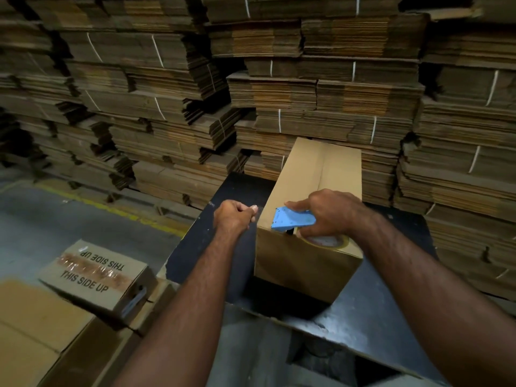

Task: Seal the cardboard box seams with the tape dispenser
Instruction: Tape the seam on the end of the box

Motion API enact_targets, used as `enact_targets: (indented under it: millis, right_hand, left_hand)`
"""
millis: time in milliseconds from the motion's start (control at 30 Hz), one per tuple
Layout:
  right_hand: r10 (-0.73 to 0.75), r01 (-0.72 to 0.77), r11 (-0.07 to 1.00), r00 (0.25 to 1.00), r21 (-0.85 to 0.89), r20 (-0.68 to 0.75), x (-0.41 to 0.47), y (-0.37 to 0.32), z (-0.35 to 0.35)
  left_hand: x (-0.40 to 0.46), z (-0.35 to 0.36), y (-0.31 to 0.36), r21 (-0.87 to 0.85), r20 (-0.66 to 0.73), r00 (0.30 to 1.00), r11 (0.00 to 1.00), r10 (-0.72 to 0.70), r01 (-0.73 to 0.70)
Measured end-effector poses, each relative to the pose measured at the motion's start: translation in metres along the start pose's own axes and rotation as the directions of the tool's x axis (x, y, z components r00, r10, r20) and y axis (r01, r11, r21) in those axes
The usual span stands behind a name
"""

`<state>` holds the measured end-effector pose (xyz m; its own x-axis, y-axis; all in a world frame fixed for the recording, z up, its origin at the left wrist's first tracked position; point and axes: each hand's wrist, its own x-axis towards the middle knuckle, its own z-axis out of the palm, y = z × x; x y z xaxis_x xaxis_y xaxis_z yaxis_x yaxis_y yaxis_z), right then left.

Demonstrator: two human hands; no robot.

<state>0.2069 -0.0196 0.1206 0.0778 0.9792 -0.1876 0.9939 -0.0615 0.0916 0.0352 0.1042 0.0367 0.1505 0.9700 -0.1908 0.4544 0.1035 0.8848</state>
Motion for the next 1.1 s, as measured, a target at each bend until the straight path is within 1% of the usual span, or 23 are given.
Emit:
enact_targets:
  millis: [167, 367, 433, 533, 700, 900, 1000, 1100]
  right_hand:
    - [-0.005, 0.007, 1.000, 0.997, -0.029, 0.079, 0.017, -0.005, 0.001]
    - [-0.012, 0.019, 0.998, 0.992, -0.055, 0.125, 0.031, -0.008, 0.002]
    - [-0.009, 0.021, 0.996, 0.992, -0.092, 0.125, 0.034, -0.010, 0.002]
    - [-0.010, 0.027, 0.986, 0.995, -0.163, 0.103, 0.039, -0.020, 0.002]
    - [0.024, -0.008, 0.994, 0.987, -0.106, 0.157, 0.044, -0.025, 0.002]
    - [0.072, -0.058, 0.994, 0.985, -0.090, 0.158, 0.050, -0.022, -0.003]
    - [0.086, -0.069, 0.993, 0.980, -0.099, 0.181, 0.051, -0.026, -0.005]
    - [0.122, -0.106, 0.990, 0.975, -0.090, 0.186, 0.053, -0.028, -0.005]
  left_hand:
    - [0.009, 0.004, -0.011, 0.040, 0.015, 0.999, 0.999, -0.031, 0.030]
    - [0.018, 0.008, -0.025, 0.061, 0.086, 0.995, 0.997, -0.053, 0.048]
    - [0.018, 0.010, -0.033, 0.017, 0.126, 0.990, 0.998, -0.068, 0.066]
    - [0.020, 0.012, -0.045, -0.123, 0.184, 0.976, 0.983, -0.114, 0.138]
    - [0.020, 0.013, -0.060, -0.190, 0.273, 0.955, 0.967, -0.115, 0.170]
    - [0.025, 0.016, -0.057, -0.261, 0.285, 0.956, 0.954, -0.071, 0.148]
    - [0.028, 0.016, -0.062, -0.215, 0.280, 0.957, 0.967, -0.072, 0.136]
    - [0.026, 0.011, -0.070, -0.025, 0.214, 0.971, 0.993, -0.104, 0.112]
